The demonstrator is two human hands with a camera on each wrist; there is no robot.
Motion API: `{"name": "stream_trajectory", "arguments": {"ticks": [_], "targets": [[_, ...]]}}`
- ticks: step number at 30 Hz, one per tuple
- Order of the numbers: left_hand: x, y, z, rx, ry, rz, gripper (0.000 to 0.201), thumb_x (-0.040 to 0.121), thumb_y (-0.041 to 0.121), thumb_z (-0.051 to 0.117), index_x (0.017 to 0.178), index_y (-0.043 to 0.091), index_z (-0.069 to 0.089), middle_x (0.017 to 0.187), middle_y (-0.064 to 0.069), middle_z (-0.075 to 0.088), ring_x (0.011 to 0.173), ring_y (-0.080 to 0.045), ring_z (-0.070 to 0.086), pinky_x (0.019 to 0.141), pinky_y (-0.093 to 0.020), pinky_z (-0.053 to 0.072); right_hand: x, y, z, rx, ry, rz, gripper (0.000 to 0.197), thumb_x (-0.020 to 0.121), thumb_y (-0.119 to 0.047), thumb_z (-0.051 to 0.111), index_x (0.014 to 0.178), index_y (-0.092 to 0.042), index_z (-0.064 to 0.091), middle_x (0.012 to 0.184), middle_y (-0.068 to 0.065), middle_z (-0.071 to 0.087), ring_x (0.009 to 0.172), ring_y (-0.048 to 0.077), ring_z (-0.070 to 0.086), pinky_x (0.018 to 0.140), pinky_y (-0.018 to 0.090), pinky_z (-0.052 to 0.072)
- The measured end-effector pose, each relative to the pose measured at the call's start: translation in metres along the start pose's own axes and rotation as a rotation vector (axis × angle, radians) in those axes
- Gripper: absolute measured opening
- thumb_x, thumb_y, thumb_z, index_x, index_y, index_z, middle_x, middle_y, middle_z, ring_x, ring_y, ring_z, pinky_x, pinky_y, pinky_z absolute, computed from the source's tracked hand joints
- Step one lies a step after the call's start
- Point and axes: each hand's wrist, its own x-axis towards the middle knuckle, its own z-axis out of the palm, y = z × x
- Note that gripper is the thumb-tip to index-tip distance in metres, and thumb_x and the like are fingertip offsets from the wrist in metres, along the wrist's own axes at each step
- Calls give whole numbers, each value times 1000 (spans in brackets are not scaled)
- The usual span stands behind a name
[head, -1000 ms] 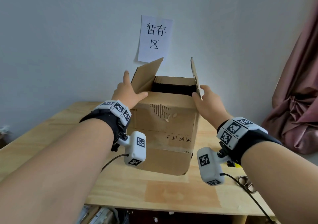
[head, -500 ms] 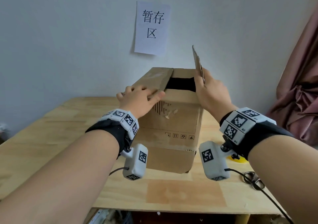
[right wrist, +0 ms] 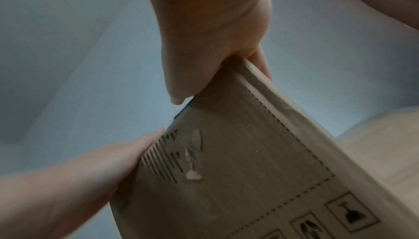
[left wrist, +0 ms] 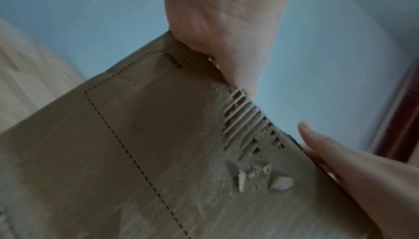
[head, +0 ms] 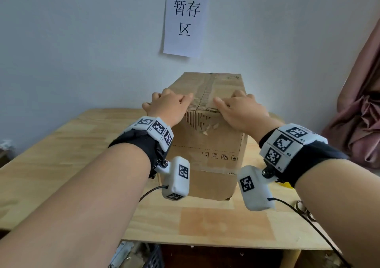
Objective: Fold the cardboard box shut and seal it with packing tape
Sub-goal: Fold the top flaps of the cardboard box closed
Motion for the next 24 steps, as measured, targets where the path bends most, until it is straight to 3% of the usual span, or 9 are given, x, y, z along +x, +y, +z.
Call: {"name": "stream_trajectory", "arguments": {"ticks": [3,5,8,10,14,17,19,21,24], "targets": [[-1,-1,-2,-1,-8,13,40,93,58,29,101,42,65,130,1,44,119,-28,35,91,-46,25,11,6,-4,140,46,32,56,98,-53,28,72,-17,64,102,3,53,109,29,42,86,41,42],[2,2,-7,-8,-41,-3,31,89,59,39,110,50,59,129,1,42,122,-29,33,95,-47,26,19,8,-3,211,113,54,39,94,-41,47,61,-22,55,83,-1,52,95,28,46,77,37,43],[18,5,-15,11,-123,-65,46,81,66,49,117,37,52,129,-4,38,125,-30,30,99,-49,30,32,10,-2,201,72,156,17,88,-36,56,98,-25,65,111,6,48,109,29,45,91,37,44],[34,4,-17,58,-190,-118,75,78,71,49,137,26,35,139,-10,32,131,-33,25,104,-49,32,41,9,-6,199,-17,235,47,89,-37,56,128,-12,49,128,14,42,115,32,45,91,36,40],[65,-2,-12,186,-329,-94,94,76,82,35,149,26,19,152,-8,29,140,-34,23,112,-47,23,57,14,-11,262,-181,354,78,86,-56,57,140,-5,32,133,17,46,116,36,54,96,42,47],[75,-7,-9,82,-363,-89,92,79,80,35,149,23,20,150,-7,35,132,-30,41,100,-37,36,61,16,-11,488,-293,514,89,65,-73,67,124,-9,50,106,18,65,76,35,72,58,40,59],[79,-11,-8,49,-320,-122,93,79,80,35,148,20,21,147,-9,39,126,-31,47,92,-36,41,63,21,-11,642,-330,579,75,65,-65,74,112,-10,56,100,18,68,72,35,72,46,35,56],[82,-15,-9,21,-301,-195,94,81,78,36,148,13,22,147,-10,39,127,-32,45,96,-38,41,59,19,-11,729,-279,623,58,71,-56,75,102,-11,54,102,15,61,84,35,68,51,41,58],[84,-14,-6,-48,-327,-232,87,85,73,37,141,6,39,142,-14,45,123,-32,49,92,-33,40,53,23,-6,809,-204,629,35,80,-33,75,102,-18,52,107,11,53,103,35,57,80,50,56]]}}
